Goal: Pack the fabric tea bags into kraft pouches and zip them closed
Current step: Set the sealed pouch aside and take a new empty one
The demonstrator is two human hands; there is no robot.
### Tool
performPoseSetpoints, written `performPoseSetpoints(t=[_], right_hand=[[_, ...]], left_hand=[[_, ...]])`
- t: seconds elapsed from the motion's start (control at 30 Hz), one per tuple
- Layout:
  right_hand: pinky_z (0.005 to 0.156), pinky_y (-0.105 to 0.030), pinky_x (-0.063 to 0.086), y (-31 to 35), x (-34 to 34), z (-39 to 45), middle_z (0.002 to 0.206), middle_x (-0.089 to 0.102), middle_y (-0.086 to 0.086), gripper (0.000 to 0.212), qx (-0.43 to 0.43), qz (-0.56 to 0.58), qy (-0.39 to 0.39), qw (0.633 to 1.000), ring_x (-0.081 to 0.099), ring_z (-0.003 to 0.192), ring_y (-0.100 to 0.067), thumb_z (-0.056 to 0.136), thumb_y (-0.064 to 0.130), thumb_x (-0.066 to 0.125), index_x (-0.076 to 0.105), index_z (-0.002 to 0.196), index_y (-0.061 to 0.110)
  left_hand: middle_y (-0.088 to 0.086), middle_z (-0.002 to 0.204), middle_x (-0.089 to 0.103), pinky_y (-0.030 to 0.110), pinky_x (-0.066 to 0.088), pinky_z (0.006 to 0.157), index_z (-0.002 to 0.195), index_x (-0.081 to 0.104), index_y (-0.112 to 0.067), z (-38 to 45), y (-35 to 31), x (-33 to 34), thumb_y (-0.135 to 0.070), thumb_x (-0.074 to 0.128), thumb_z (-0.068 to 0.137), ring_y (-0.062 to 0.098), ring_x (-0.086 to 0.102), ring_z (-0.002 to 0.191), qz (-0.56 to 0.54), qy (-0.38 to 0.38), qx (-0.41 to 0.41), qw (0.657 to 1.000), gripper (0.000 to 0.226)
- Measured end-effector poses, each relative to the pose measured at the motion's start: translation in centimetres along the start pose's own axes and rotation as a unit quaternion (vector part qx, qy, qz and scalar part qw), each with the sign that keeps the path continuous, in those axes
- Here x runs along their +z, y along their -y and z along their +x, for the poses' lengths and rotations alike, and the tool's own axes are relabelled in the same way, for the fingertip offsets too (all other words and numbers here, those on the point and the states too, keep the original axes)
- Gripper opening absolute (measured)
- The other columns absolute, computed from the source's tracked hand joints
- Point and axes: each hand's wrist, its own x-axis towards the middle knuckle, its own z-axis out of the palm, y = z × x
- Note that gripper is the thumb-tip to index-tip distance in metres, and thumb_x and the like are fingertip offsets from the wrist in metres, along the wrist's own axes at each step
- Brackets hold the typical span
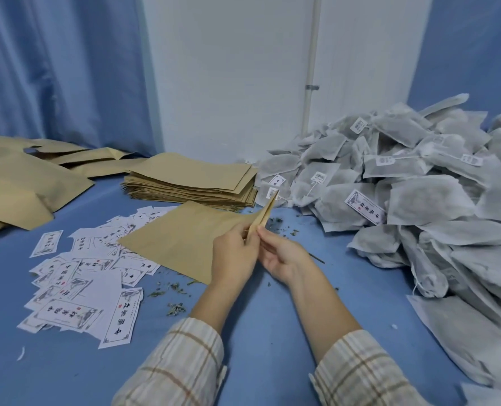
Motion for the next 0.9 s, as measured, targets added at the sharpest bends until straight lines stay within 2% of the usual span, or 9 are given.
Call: performPoseSetpoints(t=[0.13,0.23,0.3,0.4,0.53,0.6,0.7,0.8,0.9], right_hand=[[0.062,-0.026,0.058,-0.1,0.2,-0.1,0.083,0.073,-0.012,0.008,-0.002,0.022,0.008,1.000,0.071,0.072,-0.018,0.086,0.005,0.061,0.066,0.091,0.002],[0.058,-0.024,0.056,-0.1,0.6,-0.1,0.075,0.071,-0.009,0.006,-0.064,-0.084,-0.043,0.994,0.069,0.068,-0.017,0.085,0.004,0.061,0.067,0.086,0.002],[0.063,-0.029,0.056,-0.1,1.0,-0.2,0.072,0.067,-0.008,0.007,-0.129,-0.241,-0.116,0.955,0.064,0.070,-0.020,0.081,0.008,0.060,0.065,0.076,0.008],[0.060,-0.026,0.045,-0.1,1.1,-0.6,0.067,0.057,0.004,0.015,-0.196,-0.413,-0.173,0.872,0.052,0.065,-0.013,0.080,0.019,0.056,0.052,0.065,0.019],[0.038,-0.013,0.036,-0.4,1.0,-0.8,0.066,0.051,0.004,0.021,-0.202,-0.433,-0.142,0.867,0.047,0.057,-0.010,0.086,0.021,0.051,0.043,0.067,0.019],[0.039,-0.018,0.036,-0.4,1.3,-0.7,0.070,0.052,0.002,0.023,-0.174,-0.489,-0.145,0.843,0.048,0.060,-0.011,0.089,0.027,0.046,0.043,0.066,0.020],[0.050,-0.025,0.029,-0.5,1.7,-0.3,0.072,0.052,0.000,0.028,-0.161,-0.575,-0.145,0.789,0.047,0.067,-0.015,0.091,0.026,0.036,0.044,0.066,0.018],[0.061,-0.027,0.033,-1.5,1.7,-0.5,0.085,0.058,-0.007,0.031,-0.177,-0.572,-0.207,0.774,0.053,0.082,-0.025,0.094,0.025,0.032,0.056,0.085,0.008],[0.067,-0.026,0.030,-1.4,1.3,-0.4,0.100,0.059,-0.016,0.036,-0.157,-0.516,-0.283,0.793,0.050,0.093,-0.029,0.097,0.019,0.027,0.056,0.098,-0.002]], left_hand=[[-0.007,0.085,0.069,0.016,0.045,0.068,0.099,0.070,-0.019,0.0,-0.3,-0.4,-0.025,0.053,0.093,0.007,0.062,0.080,-0.031,-0.005,-0.019,0.999,0.019],[-0.012,0.073,0.063,0.008,0.038,0.060,0.087,0.068,-0.021,0.0,-0.6,-0.8,-0.024,0.049,0.095,-0.002,0.056,0.070,-0.060,0.005,-0.032,0.998,0.021],[-0.006,0.075,0.064,0.011,0.040,0.060,0.087,0.066,-0.016,-0.2,-0.9,-0.8,-0.022,0.043,0.097,0.001,0.058,0.071,-0.001,0.042,-0.014,0.999,0.025],[0.010,0.092,0.067,0.033,0.048,0.074,0.106,0.062,-0.009,-0.1,-1.7,-0.8,-0.018,0.040,0.096,0.025,0.060,0.086,0.130,0.087,0.017,0.988,0.026],[0.013,0.086,0.066,0.035,0.048,0.070,0.086,0.063,-0.001,0.4,-2.1,-1.2,-0.013,0.042,0.093,0.027,0.061,0.083,0.180,0.091,0.033,0.979,0.024],[0.016,0.080,0.064,0.032,0.040,0.061,0.073,0.055,-0.004,0.1,-1.9,-1.1,-0.013,0.041,0.094,0.028,0.058,0.075,0.208,0.070,0.039,0.975,0.027],[0.020,0.080,0.065,0.032,0.036,0.060,0.079,0.059,0.002,-0.6,-1.6,-0.5,-0.014,0.041,0.095,0.034,0.058,0.076,0.200,0.025,0.030,0.979,0.029],[0.022,0.074,0.063,0.026,0.025,0.054,0.070,0.055,0.002,-0.7,-1.3,0.0,-0.011,0.042,0.093,0.034,0.057,0.071,0.132,-0.050,-0.023,0.990,0.029],[0.018,0.065,0.054,0.026,0.021,0.055,0.066,0.048,-0.001,-0.2,-1.2,-0.1,-0.006,0.041,0.093,0.031,0.050,0.064,0.093,-0.128,-0.069,0.985,0.029]])
